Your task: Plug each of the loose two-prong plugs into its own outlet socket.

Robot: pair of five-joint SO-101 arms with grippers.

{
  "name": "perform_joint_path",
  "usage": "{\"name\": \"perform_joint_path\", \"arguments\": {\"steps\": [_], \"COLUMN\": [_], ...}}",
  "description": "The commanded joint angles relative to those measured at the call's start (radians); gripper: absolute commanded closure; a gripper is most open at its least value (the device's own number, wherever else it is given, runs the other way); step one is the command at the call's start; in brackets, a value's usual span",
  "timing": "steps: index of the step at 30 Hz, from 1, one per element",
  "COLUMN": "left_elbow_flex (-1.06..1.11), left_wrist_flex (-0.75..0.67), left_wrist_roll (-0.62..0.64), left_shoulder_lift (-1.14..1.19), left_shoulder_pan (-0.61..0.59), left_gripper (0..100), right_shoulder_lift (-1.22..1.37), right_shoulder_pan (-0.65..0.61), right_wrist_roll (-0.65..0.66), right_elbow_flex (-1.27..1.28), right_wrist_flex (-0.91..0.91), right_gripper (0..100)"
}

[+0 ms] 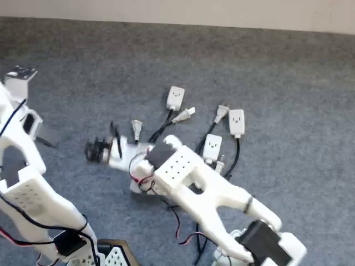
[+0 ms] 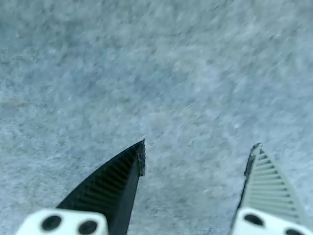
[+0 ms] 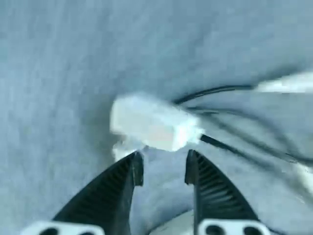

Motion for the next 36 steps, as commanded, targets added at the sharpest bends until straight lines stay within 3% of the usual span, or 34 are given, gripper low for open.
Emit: {"name": "perform_joint_path", "arguments": {"steps": [1, 5, 9, 14, 18, 22, 27, 31, 36], "left_elbow_flex": [-0.021, -0.093, -0.173, -0.171, -0.01, 0.282, 0.722, 0.99, 1.162], "left_wrist_flex": [0.002, 0.017, 0.14, 0.173, 0.158, 0.029, -0.203, -0.407, -0.537], "left_wrist_roll": [0.08, 0.172, 0.203, 0.284, 0.284, 0.284, 0.288, 0.328, 0.359], "left_shoulder_lift": [-0.024, -0.027, -0.094, -0.295, -0.483, -0.677, -0.928, -1.053, -1.087], "left_shoulder_pan": [0.11, 0.183, 0.295, 0.44, 0.535, 0.627, 0.711, 0.742, 0.814], "left_gripper": [67, 67, 67, 67, 67, 67, 67, 67, 67], "right_shoulder_lift": [-0.153, -0.179, -0.182, -0.289, -0.506, -0.702, -0.851, -0.897, -0.903], "right_shoulder_pan": [0.074, 0.131, 0.275, 0.499, 0.536, 0.544, 0.662, 0.691, 0.69], "right_wrist_roll": [-0.126, -0.163, -0.318, -0.436, -0.462, -0.462, -0.462, -0.459, -0.459], "right_elbow_flex": [-0.286, -0.549, -0.677, -0.518, -0.163, 0.259, 0.694, 0.891, 0.923], "right_wrist_flex": [0.131, 0.337, 0.421, 0.297, 0.131, -0.024, -0.248, -0.369, -0.395], "right_gripper": [84.9, 84.8, 84.8, 85.0, 85.0, 85.0, 85.0, 85.0, 85.0]}}
